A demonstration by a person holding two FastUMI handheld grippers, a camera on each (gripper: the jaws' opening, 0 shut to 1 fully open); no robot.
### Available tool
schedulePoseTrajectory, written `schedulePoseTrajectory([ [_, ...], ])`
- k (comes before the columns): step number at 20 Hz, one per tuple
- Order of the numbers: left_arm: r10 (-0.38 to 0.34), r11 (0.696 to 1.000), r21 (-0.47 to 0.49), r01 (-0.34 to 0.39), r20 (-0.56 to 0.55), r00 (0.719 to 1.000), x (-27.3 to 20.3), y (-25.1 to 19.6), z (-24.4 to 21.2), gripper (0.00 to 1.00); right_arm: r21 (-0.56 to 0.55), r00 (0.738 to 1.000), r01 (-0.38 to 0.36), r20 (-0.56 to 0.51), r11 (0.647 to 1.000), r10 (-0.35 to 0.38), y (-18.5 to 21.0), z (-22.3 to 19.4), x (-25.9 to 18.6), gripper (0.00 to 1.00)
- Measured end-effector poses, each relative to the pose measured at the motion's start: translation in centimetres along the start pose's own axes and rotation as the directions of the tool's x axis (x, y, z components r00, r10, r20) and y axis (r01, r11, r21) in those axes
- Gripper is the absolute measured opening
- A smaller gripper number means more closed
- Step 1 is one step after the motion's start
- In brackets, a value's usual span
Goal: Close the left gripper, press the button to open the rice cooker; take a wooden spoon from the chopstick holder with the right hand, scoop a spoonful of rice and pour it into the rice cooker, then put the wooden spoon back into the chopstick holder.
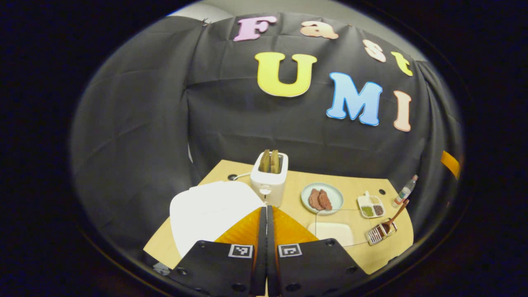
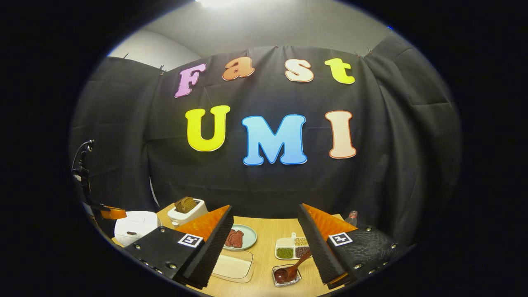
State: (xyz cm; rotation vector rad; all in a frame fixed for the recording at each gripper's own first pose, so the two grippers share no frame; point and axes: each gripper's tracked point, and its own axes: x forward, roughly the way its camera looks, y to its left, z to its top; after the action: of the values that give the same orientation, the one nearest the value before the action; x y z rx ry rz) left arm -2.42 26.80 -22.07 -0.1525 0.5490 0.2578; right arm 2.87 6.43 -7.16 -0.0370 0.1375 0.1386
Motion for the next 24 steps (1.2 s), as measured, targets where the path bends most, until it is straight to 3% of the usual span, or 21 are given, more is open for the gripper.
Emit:
schedulePoseTrajectory([
  [4, -0.002, 0.995, -0.095, -0.011, -0.137, 0.991, 1.8, 1.9, -3.7, 0.08, -0.003, 1.000, 0.002, -0.009, 1.000, -0.002, -0.1, -0.2, 0.4, 0.95],
  [8, 0.011, 0.994, -0.101, -0.034, -0.213, 0.977, 2.9, 3.2, -7.0, 0.09, -0.019, 1.000, 0.000, -0.019, 1.000, 0.000, -0.1, -0.5, 0.4, 0.95],
  [13, 0.026, 0.995, -0.088, -0.050, -0.253, 0.967, 3.7, 3.7, -8.8, 0.07, -0.023, 1.000, 0.005, -0.031, 1.000, -0.005, -0.3, -0.8, 0.7, 0.95],
  [15, 0.028, 0.984, -0.161, -0.076, -0.283, 0.959, 3.8, 3.5, -9.4, 0.08, -0.029, 0.999, 0.001, -0.040, 1.000, -0.002, -0.2, -1.1, 0.8, 0.95],
  [17, 0.021, 0.982, -0.176, -0.073, -0.283, 0.959, 3.9, 3.7, -9.5, 0.10, -0.035, 0.999, -0.004, -0.046, 0.999, 0.003, -0.1, -1.3, 0.8, 0.95],
  [20, 0.066, 0.990, -0.108, -0.090, -0.207, 0.976, 3.5, 3.9, -7.5, 0.08, -0.039, 0.999, -0.012, -0.038, 0.999, 0.010, 0.2, -0.9, 0.9, 0.95],
  [22, 0.124, 0.991, -0.039, -0.127, -0.080, 0.989, 2.8, 4.1, -3.5, 0.08, -0.055, 0.999, -0.019, -0.032, 0.998, 0.018, 0.3, -0.7, 1.0, 0.95],
  [24, 0.169, 0.986, 0.000, -0.169, 0.041, 0.985, 1.3, 4.3, 1.0, 0.08, -0.057, 0.999, -0.027, -0.031, 0.998, 0.025, 0.5, -0.6, 1.0, 0.95],
])
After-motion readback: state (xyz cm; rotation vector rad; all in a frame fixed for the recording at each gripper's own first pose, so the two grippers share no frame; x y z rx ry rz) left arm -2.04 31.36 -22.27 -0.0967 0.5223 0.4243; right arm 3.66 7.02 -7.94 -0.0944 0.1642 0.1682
